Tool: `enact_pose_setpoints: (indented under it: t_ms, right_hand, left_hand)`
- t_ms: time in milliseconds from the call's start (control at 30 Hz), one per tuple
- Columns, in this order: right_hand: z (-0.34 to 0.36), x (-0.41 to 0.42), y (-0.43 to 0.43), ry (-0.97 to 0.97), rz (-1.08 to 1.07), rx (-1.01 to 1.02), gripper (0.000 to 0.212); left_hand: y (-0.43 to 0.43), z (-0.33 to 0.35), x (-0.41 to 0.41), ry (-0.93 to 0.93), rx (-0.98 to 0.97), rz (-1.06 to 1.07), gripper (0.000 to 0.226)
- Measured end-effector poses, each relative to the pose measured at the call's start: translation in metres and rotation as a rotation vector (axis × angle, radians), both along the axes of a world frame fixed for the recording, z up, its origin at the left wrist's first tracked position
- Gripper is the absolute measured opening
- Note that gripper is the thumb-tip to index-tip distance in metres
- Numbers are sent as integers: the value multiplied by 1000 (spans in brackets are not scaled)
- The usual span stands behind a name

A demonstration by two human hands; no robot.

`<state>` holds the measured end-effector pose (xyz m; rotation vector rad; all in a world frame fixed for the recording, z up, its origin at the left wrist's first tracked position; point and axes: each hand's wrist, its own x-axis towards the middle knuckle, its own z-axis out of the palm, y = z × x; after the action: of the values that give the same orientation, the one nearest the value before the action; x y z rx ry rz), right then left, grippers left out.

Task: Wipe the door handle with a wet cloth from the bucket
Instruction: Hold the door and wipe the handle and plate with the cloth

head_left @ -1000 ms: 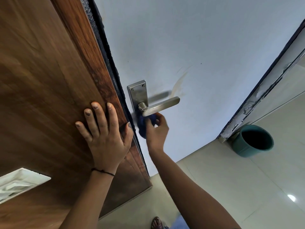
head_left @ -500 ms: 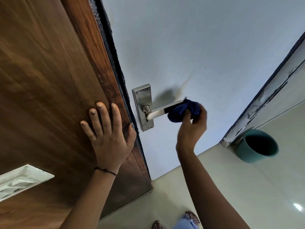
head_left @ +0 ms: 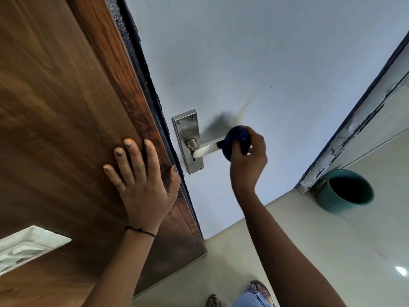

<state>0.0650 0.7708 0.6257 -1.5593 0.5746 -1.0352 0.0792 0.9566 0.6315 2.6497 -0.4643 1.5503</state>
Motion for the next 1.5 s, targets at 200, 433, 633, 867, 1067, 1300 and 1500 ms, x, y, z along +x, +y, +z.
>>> enact_pose_setpoints:
  t_ms: [200,433,633,867,1067,1300,1500]
  right_hand:
    - [-13,-5,75,-19,239,-388,36]
    - [-7,3,2,-6,20,-131,35]
    - [-16,0,47,-5,109,-312,35]
    - [-18,0,11,13,98,-293,41]
    - [-7,3,-55,99,39,-49,48]
    - [27,-5,-22,-16,87,-175,28]
    - [25,4,35,160,305,-942,23]
  left_hand:
    - [2,-1,0,0,13,13,79]
    - [0,-1,0,3,4,18,84]
    - [1,-1,1,-1,28,29,84]
    - [-1,-2,1,-4,20,32,82]
    - [-2,0,0,-2,25,35,82]
    - [-2,1,-2,8,39,35,79]
    - [0,1,-1,15,41,27,79]
